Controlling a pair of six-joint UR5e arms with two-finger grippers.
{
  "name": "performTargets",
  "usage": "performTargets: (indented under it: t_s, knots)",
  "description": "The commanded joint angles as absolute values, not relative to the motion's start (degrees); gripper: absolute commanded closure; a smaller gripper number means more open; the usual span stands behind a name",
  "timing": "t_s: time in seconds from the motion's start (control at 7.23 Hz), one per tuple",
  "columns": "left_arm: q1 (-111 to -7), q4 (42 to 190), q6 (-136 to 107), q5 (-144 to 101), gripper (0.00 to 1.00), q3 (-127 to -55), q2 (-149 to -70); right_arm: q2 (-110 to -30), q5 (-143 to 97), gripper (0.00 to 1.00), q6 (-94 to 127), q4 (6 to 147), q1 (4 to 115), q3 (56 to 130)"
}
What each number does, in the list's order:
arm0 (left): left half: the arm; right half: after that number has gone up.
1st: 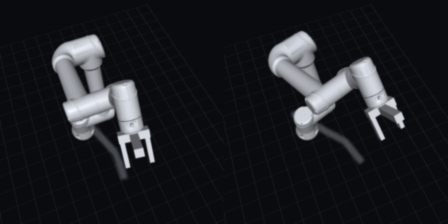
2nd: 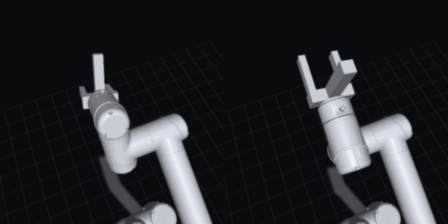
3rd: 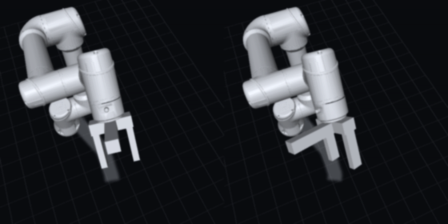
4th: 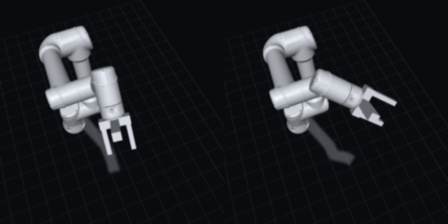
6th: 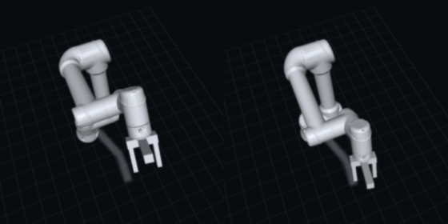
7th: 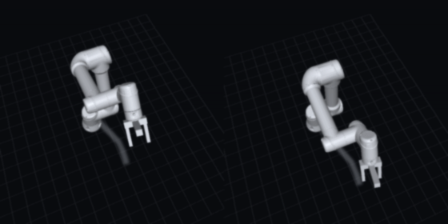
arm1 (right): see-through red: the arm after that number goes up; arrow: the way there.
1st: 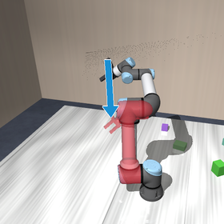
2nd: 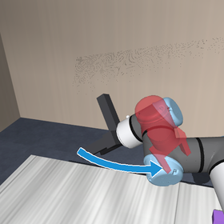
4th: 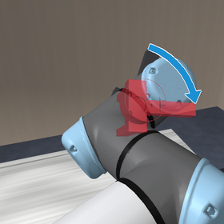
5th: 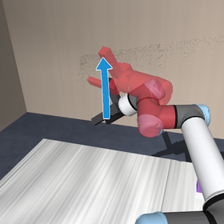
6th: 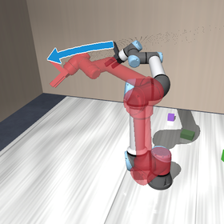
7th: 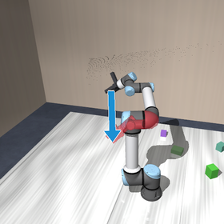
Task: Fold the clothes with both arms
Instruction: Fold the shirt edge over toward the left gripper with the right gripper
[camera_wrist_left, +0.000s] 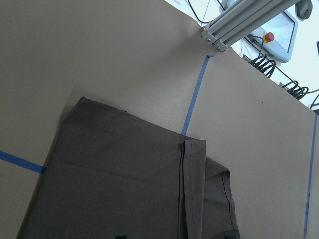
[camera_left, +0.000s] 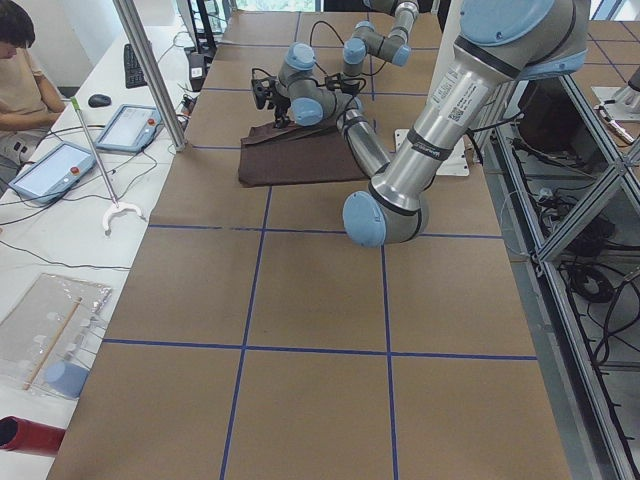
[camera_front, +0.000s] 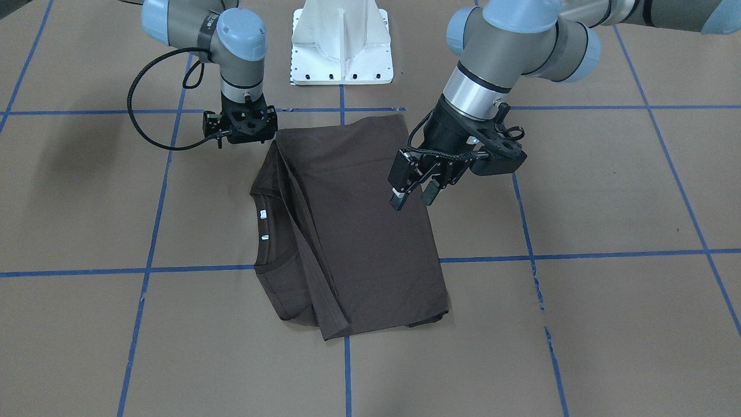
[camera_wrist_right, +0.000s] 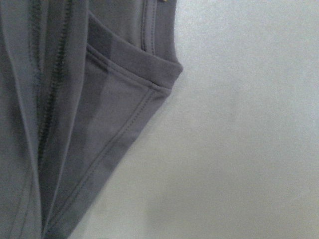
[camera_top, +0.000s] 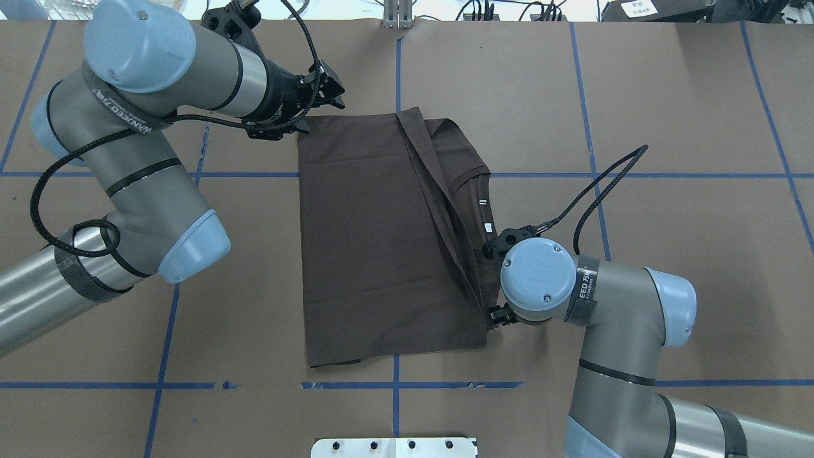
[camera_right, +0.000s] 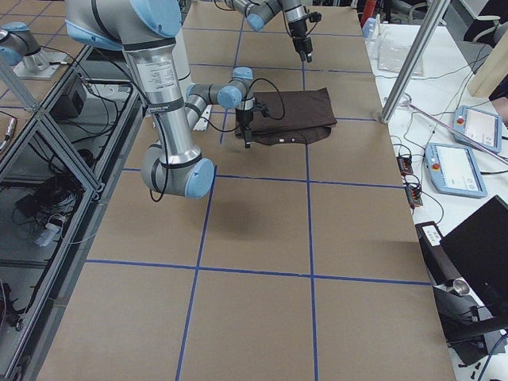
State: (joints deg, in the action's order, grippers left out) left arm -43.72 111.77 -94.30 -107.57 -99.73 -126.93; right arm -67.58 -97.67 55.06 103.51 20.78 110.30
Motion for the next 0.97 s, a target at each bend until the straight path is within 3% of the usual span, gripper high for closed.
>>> performTargets:
  t_s: [0.0,0.28,0.55,0.83]
  knots:
    - [-43.68,111.71,-94.92,-107.58,0.28,-99.84,-127.0,-63.93,-96.86,0.0,55.45,103.27,20.13,110.05]
    - [-43.77,111.71,-94.92,-107.58,0.28,-99.93,-126.91,-58.13,-96.77,0.0,55.64,103.18,21.26,105.5]
    - [-43.77,111.71,-95.1,-107.58,0.28,-100.37,-126.91,-51.53,-96.85,0.0,54.76,101.96,23.89,96.02]
    - [-43.59,111.36,-95.19,-107.58,0.28,-101.07,-126.74,-51.15,-96.85,0.0,53.71,95.13,26.26,89.06]
